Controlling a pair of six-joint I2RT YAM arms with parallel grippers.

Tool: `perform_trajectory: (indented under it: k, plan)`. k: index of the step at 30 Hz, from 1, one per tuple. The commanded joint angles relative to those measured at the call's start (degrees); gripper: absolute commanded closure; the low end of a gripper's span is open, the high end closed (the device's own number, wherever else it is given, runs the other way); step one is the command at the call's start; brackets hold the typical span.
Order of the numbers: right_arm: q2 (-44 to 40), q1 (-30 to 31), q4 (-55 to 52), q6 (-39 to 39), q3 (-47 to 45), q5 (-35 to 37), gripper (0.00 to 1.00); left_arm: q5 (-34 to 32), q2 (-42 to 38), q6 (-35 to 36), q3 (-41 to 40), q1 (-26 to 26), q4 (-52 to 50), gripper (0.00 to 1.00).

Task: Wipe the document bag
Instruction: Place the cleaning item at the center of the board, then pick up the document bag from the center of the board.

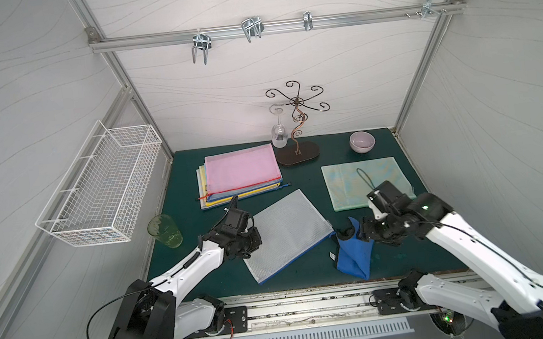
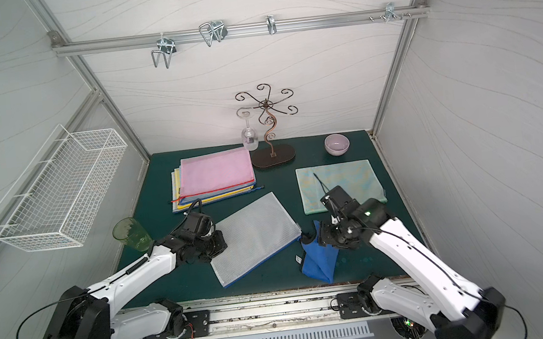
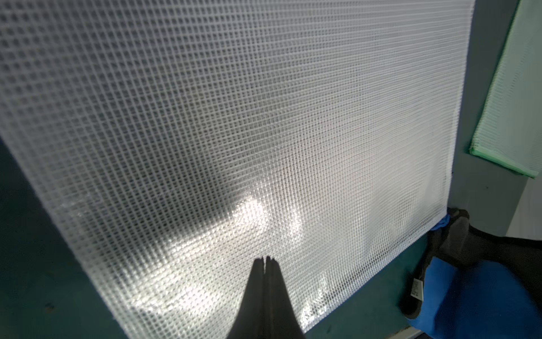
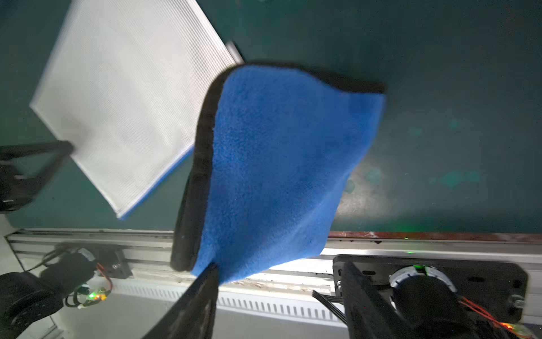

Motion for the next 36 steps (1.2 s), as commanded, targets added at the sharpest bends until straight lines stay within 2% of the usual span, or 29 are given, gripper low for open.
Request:
perform_trajectory:
  k: [1,3,7,9,12,14,21,29,33,36]
  plan:
    - [8.32,4.05,5.25,-3.31,-6.48,-9.30,0.37,3.97,-1.46,1.13,3.56,0.17,4.00,0.99]
    - [7.57,7.02,5.39,-2.61,-5.51,-7.23,0.43,6.90,-3.06,0.66,3.88,-0.26,6.93,0.97]
    - [6.42,6.14,7.03,-1.76,-4.44,-7.01,0.54,11.88,-2.02,1.75,7.05,-3.27,11.49,0.92]
    - [7.79,5.72,7.59,-2.78,-3.85,-8.09,0.53,14.36,0.16,3.00,9.15,-5.86,12.73,0.90]
    - [9.57,5.56,9.23,-3.12,-2.75,-7.97,0.41,17.41,3.26,4.65,11.36,-11.02,16.67,0.87]
    - [10.27,4.86,11.15,-2.82,-2.62,-6.86,0.39,18.95,4.81,4.96,11.48,-14.16,20.79,0.85]
    - [12.91,-1.95,18.07,-1.16,-3.99,-8.45,0.44,23.21,13.75,8.12,13.55,-22.46,28.11,0.84]
    - [12.53,-3.41,18.39,-0.96,-5.79,-10.38,0.47,25.67,25.01,7.54,16.73,-27.73,36.82,0.78]
    - [11.02,-3.59,17.47,-0.87,-7.10,-10.42,0.47,26.19,29.53,7.70,19.94,-29.86,37.10,0.77]
    - [8.39,-4.34,14.47,-1.11,-6.54,-10.02,0.46,25.56,34.69,7.98,23.80,-30.75,30.51,0.78]
